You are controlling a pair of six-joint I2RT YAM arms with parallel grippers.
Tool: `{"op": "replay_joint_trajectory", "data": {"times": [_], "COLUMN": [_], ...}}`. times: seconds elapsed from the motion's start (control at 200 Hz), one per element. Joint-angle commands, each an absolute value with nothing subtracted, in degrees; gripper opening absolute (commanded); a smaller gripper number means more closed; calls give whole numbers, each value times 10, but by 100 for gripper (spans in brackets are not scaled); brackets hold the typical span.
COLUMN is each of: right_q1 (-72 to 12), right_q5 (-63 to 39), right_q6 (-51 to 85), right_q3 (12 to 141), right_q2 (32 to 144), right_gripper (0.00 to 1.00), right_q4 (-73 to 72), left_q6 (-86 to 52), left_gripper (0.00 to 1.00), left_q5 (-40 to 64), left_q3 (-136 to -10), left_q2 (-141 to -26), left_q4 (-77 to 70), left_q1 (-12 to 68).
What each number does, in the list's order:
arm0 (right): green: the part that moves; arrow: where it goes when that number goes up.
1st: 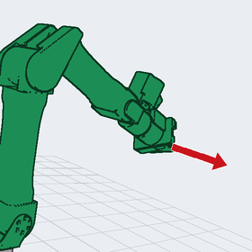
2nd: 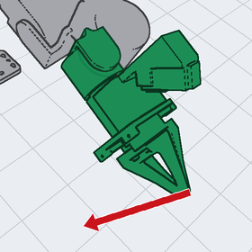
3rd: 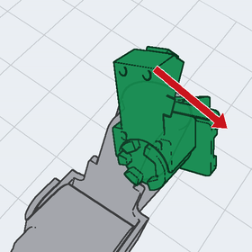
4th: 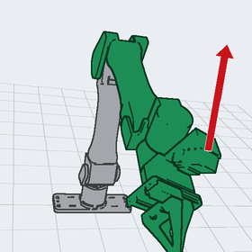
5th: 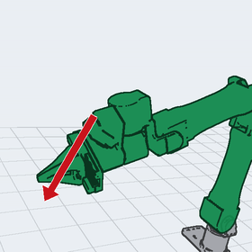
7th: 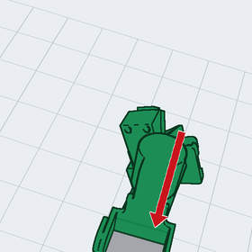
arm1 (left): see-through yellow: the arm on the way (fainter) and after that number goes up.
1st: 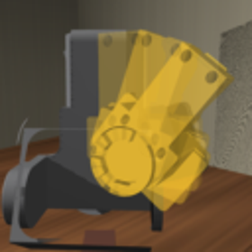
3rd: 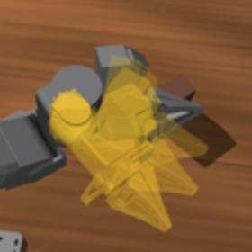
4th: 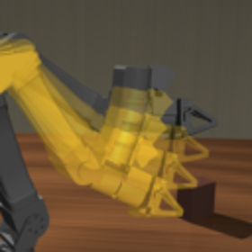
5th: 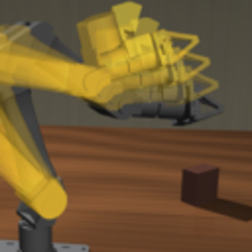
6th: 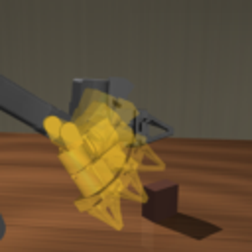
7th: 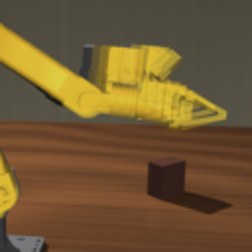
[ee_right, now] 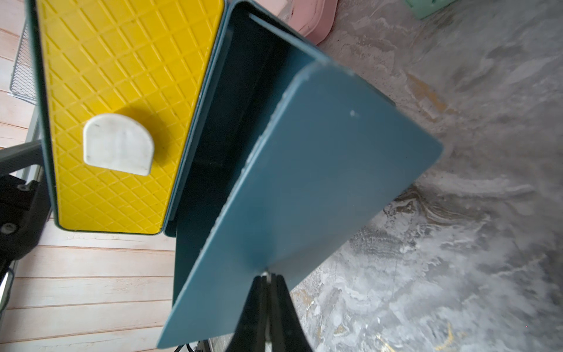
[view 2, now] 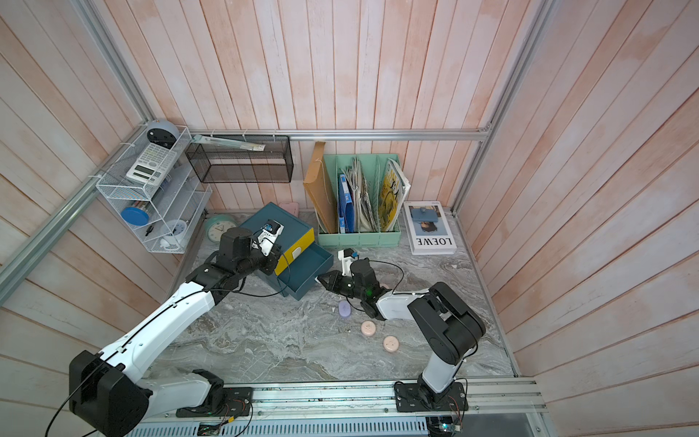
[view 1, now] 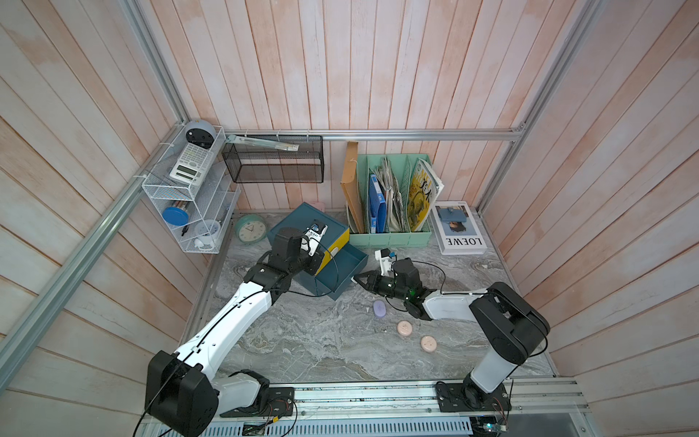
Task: Put the bluetooth earphones in the drawer according to color
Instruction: Open the drawer in the storage box, then pick up the Bluetooth earphone from the center of the board.
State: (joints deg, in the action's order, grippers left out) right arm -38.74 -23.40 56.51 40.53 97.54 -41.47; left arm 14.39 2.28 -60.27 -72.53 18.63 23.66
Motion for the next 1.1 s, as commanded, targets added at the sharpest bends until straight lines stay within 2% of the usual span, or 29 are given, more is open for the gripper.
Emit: {"op": "replay_joint_trajectory", "data": {"times": [0.0, 0.065, 0.135, 0.185, 0.3, 0.61, 0.695, 0.785, 0.865, 0.975, 1.095], "right_q1": [-390, -389, -389, -390, -389, -341, -321, -306, -289, -256, -218], "right_q5": [-236, -236, -238, -238, -226, -150, -122, -87, -70, -59, -52], "right_q6": [548, 548, 545, 543, 518, 376, 347, 320, 299, 279, 258], "right_q3": [392, 394, 396, 397, 398, 432, 444, 455, 465, 480, 503], "right_q2": [972, 973, 971, 969, 937, 787, 756, 730, 711, 696, 698], "right_gripper": [24, 37, 58, 66, 74, 78, 78, 79, 79, 81, 82], "right_q4": [-354, -353, -351, -348, -311, -13, 62, 128, 173, 228, 293], "left_q6": [149, 149, 149, 150, 149, 160, 169, 164, 164, 166, 166], "left_gripper": [0, 0, 0, 0, 0, 0, 11, 41, 47, 68, 83], "left_q5": [19, 20, 20, 20, 17, 22, 20, 32, 55, 55, 45], "left_q3": [-606, -603, -603, -604, -606, -574, -574, -574, -576, -575, -573], "left_q2": [-713, -709, -709, -709, -705, -620, -611, -607, -606, -606, -608], "left_q4": [182, 179, 179, 180, 179, 128, 132, 128, 131, 132, 129], "left_q1": [236, 236, 236, 237, 237, 288, 306, 318, 325, 338, 350]}}
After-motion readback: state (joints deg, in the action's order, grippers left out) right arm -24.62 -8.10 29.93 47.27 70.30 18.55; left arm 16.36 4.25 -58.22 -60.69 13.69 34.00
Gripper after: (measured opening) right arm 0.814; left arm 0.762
